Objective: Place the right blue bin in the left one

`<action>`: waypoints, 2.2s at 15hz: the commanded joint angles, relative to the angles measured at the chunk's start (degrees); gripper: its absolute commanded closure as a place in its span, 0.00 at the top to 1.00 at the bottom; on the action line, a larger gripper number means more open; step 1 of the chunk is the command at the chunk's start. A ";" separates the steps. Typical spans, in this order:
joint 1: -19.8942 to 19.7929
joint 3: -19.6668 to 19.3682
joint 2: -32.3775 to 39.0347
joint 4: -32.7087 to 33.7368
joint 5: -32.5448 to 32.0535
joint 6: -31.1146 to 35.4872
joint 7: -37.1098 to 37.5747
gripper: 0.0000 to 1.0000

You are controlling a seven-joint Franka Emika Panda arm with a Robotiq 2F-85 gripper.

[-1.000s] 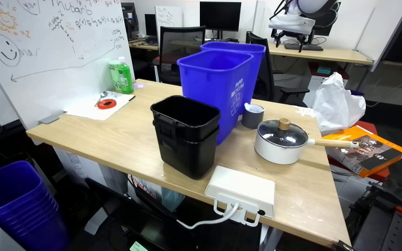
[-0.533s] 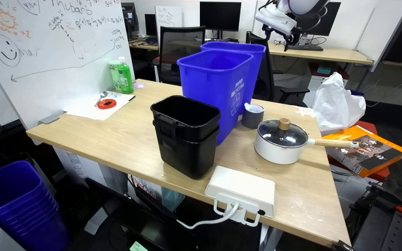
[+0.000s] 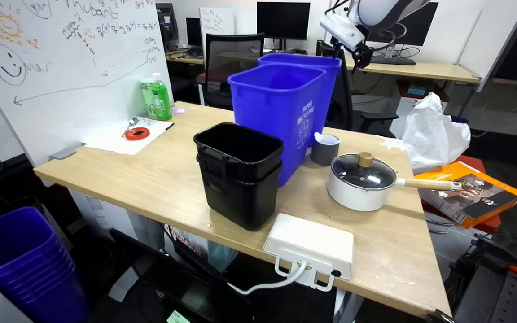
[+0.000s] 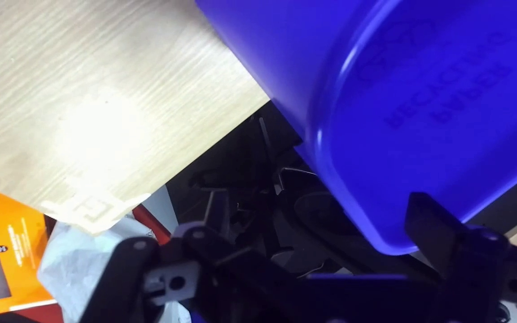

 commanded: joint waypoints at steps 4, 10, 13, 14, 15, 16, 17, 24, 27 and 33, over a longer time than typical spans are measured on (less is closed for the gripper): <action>-0.02 0.10 0.23 -1.18 4.62 2.39 -4.10 0.69; -0.01 1.17 -0.38 -2.63 9.74 1.44 -9.50 0.27; 0.40 0.98 -0.48 -3.09 10.70 1.27 -11.17 0.05; 0.54 0.71 -0.36 -3.02 10.64 1.33 -11.33 0.02; 0.57 0.58 -0.32 -2.91 10.48 1.23 -12.04 0.01; 0.60 0.40 -0.15 -2.86 10.41 1.44 -12.13 0.04; 0.66 0.12 0.05 -2.76 10.18 1.60 -12.14 0.03; 1.34 -1.57 1.87 -0.25 7.57 2.19 -13.35 0.03; 1.39 -2.77 3.53 2.27 6.15 2.71 -14.35 0.03; 1.38 -4.06 7.21 8.76 6.69 3.49 -13.59 0.03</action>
